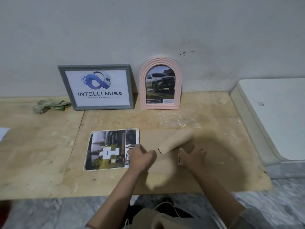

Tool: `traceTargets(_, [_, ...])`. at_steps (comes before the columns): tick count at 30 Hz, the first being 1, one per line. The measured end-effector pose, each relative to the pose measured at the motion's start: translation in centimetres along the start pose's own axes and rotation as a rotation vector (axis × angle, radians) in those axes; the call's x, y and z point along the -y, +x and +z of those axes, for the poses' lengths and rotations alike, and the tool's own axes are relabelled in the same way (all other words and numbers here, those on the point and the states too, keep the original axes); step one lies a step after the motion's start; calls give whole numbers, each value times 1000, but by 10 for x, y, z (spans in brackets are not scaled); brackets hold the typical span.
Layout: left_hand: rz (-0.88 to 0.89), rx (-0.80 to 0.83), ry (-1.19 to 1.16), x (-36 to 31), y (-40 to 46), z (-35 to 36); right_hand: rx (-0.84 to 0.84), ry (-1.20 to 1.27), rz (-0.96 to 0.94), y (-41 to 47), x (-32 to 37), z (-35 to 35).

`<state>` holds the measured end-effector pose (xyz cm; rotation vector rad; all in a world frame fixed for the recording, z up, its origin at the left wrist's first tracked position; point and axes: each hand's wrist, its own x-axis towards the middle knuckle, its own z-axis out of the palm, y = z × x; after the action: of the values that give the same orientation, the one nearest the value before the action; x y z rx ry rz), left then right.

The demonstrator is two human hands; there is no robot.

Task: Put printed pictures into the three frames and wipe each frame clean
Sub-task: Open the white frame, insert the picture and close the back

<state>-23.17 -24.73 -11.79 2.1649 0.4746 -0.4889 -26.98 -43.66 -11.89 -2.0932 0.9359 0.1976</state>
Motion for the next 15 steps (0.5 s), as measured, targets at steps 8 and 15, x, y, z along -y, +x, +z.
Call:
traceTargets(8, [-18, -157, 30, 48, 26, -96, 188, -17, -149, -48, 65, 76])
traceTargets(15, [-53, -160, 4, 92, 48, -151, 206, -42, -201, -76, 102, 131])
